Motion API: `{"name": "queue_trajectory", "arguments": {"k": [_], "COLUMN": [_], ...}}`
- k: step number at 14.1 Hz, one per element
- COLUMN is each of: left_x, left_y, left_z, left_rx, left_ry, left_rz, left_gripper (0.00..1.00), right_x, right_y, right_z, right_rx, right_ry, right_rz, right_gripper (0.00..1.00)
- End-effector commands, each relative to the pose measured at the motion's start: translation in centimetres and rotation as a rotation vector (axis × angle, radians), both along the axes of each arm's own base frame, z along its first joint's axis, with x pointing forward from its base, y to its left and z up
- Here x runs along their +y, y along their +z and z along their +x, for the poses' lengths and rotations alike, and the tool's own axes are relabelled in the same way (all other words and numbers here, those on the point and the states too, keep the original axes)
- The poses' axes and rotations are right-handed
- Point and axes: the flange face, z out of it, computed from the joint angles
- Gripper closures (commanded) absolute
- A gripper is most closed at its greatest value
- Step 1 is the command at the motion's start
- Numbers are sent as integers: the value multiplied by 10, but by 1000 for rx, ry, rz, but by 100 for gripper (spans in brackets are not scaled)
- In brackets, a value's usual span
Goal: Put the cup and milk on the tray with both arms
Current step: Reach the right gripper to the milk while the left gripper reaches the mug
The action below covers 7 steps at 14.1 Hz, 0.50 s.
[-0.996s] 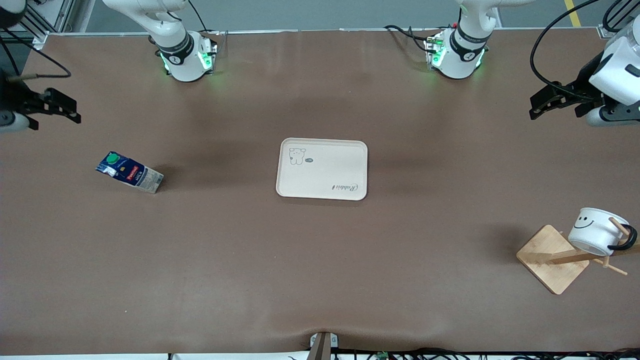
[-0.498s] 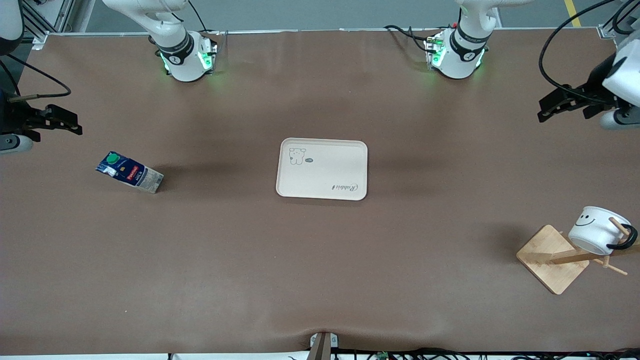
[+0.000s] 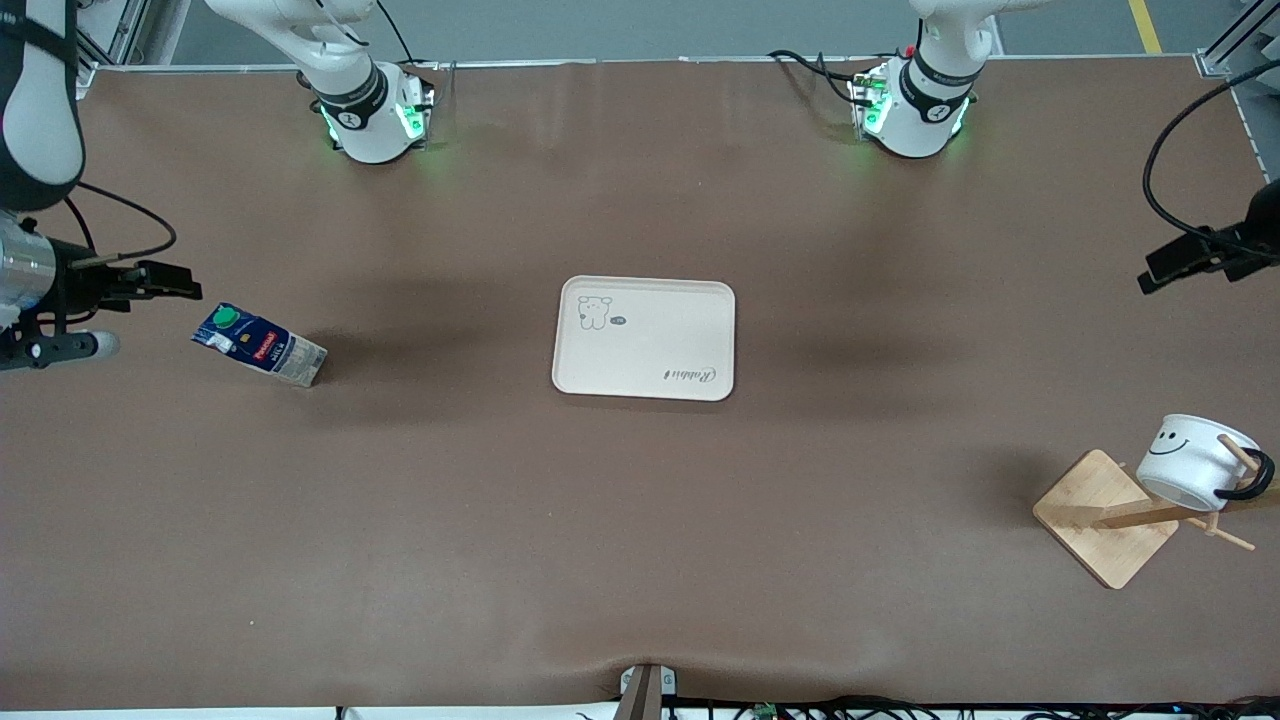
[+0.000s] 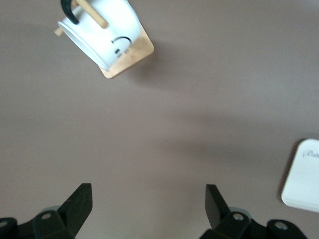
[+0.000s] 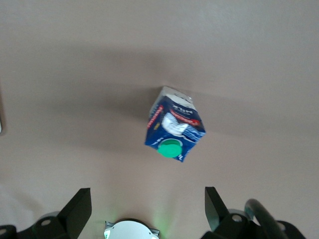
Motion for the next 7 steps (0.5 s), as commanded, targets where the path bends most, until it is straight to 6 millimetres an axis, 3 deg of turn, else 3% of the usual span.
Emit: {"name": "queue_trajectory", "arguments": {"k": [1, 4, 5, 7], "left_x": [22, 74, 90, 105], "left_y": [-20, -70, -86, -109], "left_z": [0, 10, 16, 26], "left_rx": [-53, -150, -175, -203], "left_ry": [22, -38, -82, -114], "left_rz": [-6, -94, -118, -147], "left_gripper": [0, 0, 0, 0], "right_x": [-26, -31, -29, -37], "right_y": [-28, -75, -79, -81], "right_z": [7, 5, 5, 13], "right_rx": [55, 150, 146, 130], "right_ry": [-48, -58, -52, -49], "right_rz": [31, 44, 41, 17], "right_gripper": [0, 0, 0, 0]}}
